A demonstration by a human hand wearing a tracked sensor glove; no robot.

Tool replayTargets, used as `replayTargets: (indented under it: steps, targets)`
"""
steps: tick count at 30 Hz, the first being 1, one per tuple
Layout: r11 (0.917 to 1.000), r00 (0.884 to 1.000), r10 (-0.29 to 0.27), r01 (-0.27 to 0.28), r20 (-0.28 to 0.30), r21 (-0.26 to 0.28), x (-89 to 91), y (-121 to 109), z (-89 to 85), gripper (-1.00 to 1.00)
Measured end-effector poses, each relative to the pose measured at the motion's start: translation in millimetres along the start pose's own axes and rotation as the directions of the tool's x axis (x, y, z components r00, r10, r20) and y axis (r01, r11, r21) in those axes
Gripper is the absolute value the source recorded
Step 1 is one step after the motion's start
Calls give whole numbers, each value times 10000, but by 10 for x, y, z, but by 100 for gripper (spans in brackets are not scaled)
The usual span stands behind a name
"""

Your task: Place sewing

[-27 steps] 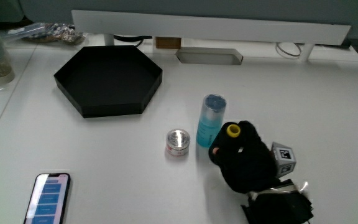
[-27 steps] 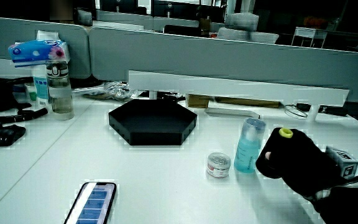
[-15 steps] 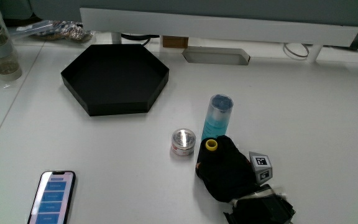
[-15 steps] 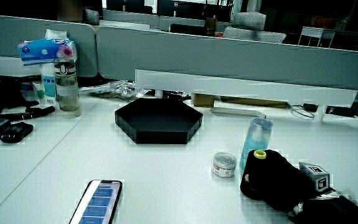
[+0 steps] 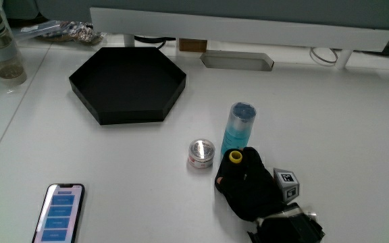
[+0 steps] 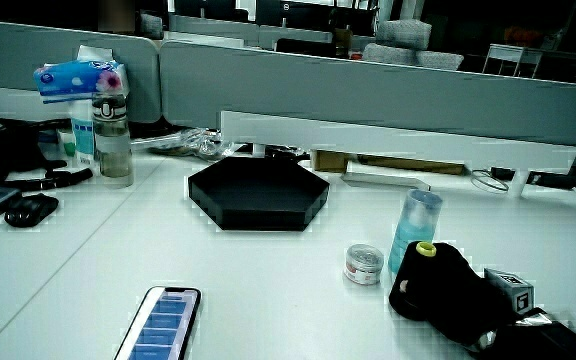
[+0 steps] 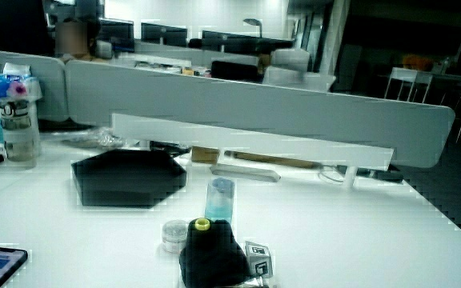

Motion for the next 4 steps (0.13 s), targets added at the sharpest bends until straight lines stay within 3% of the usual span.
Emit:
replayTargets:
  steps: [4]
  targets:
    - [9994, 9988, 318, -312, -368, 176, 119, -140, 80, -100]
